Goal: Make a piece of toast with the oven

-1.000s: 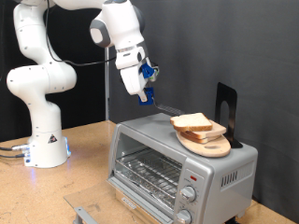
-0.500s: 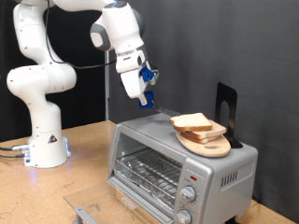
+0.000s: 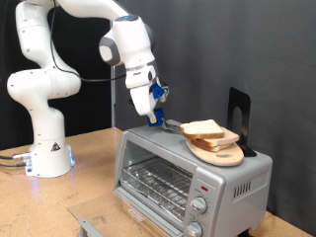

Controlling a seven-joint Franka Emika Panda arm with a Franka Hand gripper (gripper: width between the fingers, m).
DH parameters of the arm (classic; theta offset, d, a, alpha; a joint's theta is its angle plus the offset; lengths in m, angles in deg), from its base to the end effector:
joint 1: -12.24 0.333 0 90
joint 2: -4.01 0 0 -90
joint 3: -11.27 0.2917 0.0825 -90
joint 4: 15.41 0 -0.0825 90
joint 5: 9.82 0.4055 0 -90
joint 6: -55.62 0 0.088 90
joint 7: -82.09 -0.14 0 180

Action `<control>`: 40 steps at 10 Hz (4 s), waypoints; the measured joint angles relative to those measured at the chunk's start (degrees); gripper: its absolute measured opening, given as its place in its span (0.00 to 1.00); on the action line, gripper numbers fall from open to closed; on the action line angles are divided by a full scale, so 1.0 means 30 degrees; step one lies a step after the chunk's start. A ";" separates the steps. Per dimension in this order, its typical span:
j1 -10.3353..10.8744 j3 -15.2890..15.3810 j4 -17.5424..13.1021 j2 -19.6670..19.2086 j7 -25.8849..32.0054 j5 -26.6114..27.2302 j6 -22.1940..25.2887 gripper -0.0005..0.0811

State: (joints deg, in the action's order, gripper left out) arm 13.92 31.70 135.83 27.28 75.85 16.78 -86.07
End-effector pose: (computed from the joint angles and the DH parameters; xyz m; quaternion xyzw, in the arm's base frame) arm 0.4196 0.1647 0.3241 -0.9882 0.0334 -0.0912 0.1184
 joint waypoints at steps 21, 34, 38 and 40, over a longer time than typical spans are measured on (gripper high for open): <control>-0.0001 0.0141 -0.0800 -0.0603 0.0846 0.0440 0.1653 1.00; 0.0003 0.0141 -0.0367 -0.0541 0.1689 0.0567 0.0834 1.00; 0.0004 0.0142 -0.0330 -0.0534 0.1690 0.0605 0.0818 0.85; 0.0005 0.0142 -0.0322 -0.0531 0.1690 0.0611 0.0814 0.68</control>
State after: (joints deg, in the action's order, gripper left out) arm 13.93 32.13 134.86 25.69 80.92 18.61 -83.63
